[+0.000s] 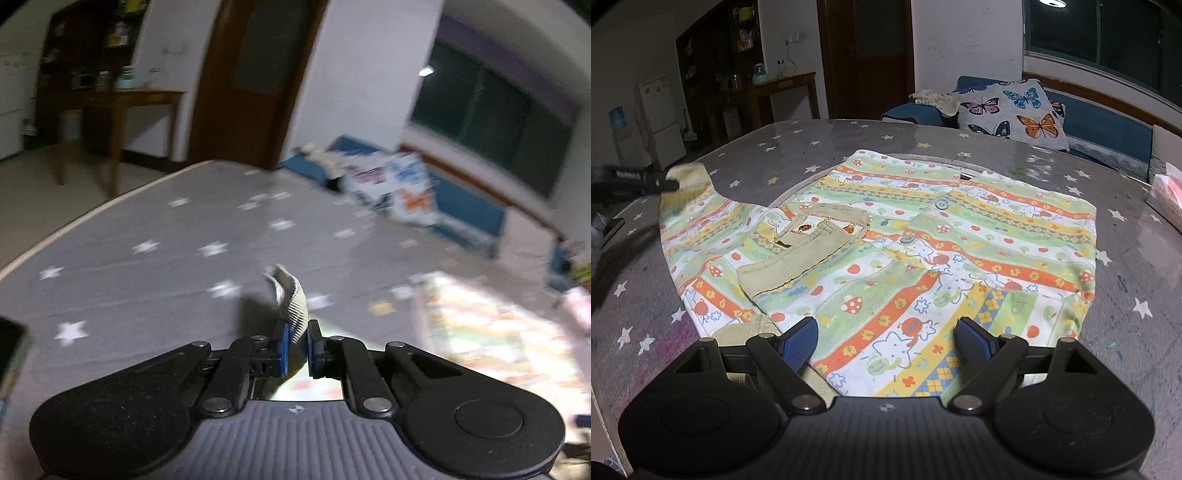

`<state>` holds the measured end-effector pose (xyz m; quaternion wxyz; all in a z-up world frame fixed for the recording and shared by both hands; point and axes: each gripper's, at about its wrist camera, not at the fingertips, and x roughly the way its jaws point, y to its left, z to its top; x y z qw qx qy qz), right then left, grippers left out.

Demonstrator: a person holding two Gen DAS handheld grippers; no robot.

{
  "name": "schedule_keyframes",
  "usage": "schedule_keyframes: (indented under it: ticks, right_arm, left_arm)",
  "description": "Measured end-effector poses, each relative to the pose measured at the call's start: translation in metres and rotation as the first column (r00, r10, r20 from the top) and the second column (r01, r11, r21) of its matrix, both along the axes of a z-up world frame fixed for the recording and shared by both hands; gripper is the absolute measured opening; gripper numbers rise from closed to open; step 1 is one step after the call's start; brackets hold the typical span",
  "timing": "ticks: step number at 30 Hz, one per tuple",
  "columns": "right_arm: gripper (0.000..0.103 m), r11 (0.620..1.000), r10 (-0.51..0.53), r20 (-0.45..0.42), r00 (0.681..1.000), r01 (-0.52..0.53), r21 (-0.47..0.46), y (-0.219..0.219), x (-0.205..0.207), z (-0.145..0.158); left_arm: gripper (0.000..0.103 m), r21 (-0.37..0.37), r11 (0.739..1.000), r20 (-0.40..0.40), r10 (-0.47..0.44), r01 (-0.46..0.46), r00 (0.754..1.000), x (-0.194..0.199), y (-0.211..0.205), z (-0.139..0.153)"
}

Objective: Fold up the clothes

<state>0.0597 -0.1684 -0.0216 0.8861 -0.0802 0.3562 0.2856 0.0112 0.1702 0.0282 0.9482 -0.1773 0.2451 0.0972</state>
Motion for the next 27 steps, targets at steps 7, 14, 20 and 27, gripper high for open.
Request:
schedule_keyframes:
  ticks: [7,14,20,27]
  right_arm:
    - [0.084,0.999,-0.022,0.021,1.0,0.022,0.04,-0.012,-0.002,0.007]
    - [0.083,0.996,-0.056,0.034,0.998,0.054,0.074,-0.03,-0.005,0.012]
    - [0.081,0.991,-0.103,0.032,0.994,0.1,0.09,-0.049,-0.008,0.015]
    - [0.067,0.979,-0.162,0.006,0.987,0.16,0.125,-0.071,-0.013,0.022]
  left_arm:
    - [0.01,-0.073,0.96,0.156,-0.257,0.27,0.954,0.004,-0.073,0.046]
    - [0.01,-0.107,0.878,0.151,-0.449,0.466,0.881,0.022,-0.142,0.044]
    - [0.013,-0.132,0.792,0.113,-0.585,0.596,0.803,0.04,-0.198,0.032]
    - [0.038,-0.113,0.739,0.07,-0.661,0.664,0.747,0.029,-0.211,0.014]
